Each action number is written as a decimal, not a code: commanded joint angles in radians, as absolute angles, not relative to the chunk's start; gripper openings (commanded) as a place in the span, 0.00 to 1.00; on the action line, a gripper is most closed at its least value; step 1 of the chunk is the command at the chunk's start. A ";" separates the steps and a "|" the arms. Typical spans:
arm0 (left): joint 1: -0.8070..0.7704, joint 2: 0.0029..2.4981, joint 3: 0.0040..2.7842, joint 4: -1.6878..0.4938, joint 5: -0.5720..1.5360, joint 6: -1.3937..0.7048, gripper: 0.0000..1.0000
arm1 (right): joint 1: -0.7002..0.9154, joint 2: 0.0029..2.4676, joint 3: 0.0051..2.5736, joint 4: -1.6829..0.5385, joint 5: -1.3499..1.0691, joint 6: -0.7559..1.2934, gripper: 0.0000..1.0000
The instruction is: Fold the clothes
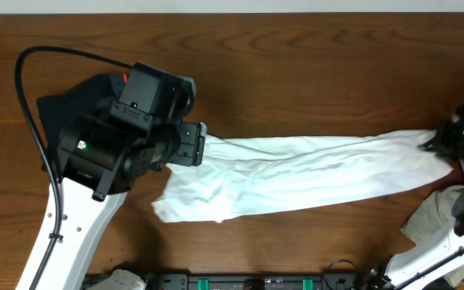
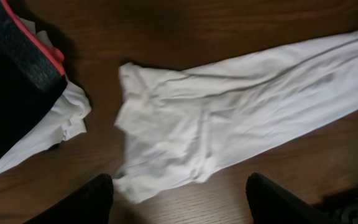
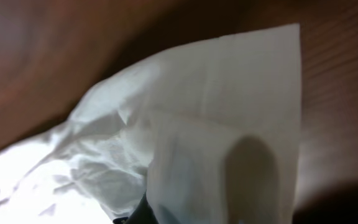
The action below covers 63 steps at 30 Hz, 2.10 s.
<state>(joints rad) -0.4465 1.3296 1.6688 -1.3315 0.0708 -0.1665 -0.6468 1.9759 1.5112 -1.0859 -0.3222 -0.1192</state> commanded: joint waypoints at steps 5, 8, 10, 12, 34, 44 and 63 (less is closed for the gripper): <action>-0.442 1.335 1.673 -1.335 0.031 -0.150 0.71 | -0.639 1.754 1.653 -1.130 -0.280 -0.065 0.01; -0.442 1.335 1.673 -1.333 0.031 -0.150 0.71 | -0.591 1.719 1.653 -1.161 -0.286 -0.065 0.01; -0.442 1.335 1.673 -1.330 0.031 -0.150 0.71 | -0.538 1.715 1.653 -1.187 -0.285 -0.069 0.01; -0.442 1.335 1.673 -1.330 0.032 -0.150 0.71 | -0.475 1.715 1.642 -1.208 -0.281 -0.092 0.01; -0.442 1.335 1.673 -1.331 0.032 -0.151 0.71 | 0.144 1.719 1.266 -0.983 -0.359 -0.030 0.27; -0.442 1.335 1.673 -1.346 0.031 -0.150 0.71 | 0.133 1.714 1.303 -0.968 -0.374 -0.012 0.46; -0.442 1.346 1.673 -1.346 0.010 -0.155 0.71 | 0.189 1.755 1.043 -0.693 -0.264 0.194 0.03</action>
<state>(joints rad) -0.4465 1.3399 1.6688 -1.3422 0.0219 -0.1596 0.1463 1.7363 1.1011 -0.7246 -0.1993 0.1619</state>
